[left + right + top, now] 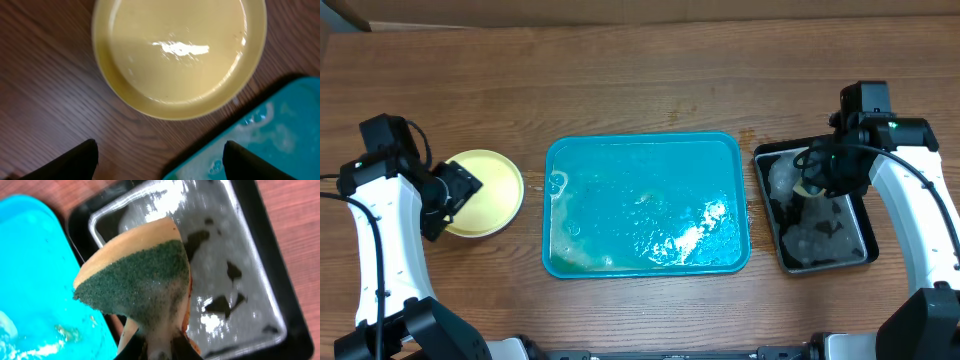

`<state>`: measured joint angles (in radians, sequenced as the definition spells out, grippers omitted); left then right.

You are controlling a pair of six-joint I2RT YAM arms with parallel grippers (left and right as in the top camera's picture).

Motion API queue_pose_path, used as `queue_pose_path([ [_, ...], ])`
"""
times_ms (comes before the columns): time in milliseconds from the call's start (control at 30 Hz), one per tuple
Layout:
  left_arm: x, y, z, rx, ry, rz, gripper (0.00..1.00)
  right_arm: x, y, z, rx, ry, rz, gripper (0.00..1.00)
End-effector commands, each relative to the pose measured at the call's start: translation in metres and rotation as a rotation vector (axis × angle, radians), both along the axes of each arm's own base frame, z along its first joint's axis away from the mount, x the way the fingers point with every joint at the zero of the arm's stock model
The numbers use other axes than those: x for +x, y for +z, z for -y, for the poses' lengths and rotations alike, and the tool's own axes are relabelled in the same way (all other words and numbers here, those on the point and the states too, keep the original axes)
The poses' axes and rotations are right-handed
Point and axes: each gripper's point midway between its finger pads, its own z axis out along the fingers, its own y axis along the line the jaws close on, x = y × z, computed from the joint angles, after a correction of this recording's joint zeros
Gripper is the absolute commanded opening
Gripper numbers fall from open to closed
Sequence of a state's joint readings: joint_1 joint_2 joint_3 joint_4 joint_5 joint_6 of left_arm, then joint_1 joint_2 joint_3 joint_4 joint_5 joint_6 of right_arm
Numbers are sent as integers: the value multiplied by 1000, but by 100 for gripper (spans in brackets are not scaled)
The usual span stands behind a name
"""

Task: Clean dirty plates on tray and stack at the side
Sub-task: 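Lower the yellow plate onto the white plate stack and release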

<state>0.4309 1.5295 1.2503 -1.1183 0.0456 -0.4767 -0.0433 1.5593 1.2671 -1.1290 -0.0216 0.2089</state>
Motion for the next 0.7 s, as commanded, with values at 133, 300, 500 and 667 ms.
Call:
queue_pose_path([
  [133, 5, 6, 64, -150, -281, 4, 82, 13, -9, -1, -8, 57, 20, 11],
  [300, 2, 5, 88, -150, -384, -30, 82, 11, -35, -6, 22, 65, -65, 11],
  [500, 3, 5, 105, -148, -454, -34, 82, 6, -75, -11, 65, 70, -192, 11],
  [667, 3, 5, 110, -148, -469, -35, 81, 6, -105, -15, 98, 66, -258, 11],
])
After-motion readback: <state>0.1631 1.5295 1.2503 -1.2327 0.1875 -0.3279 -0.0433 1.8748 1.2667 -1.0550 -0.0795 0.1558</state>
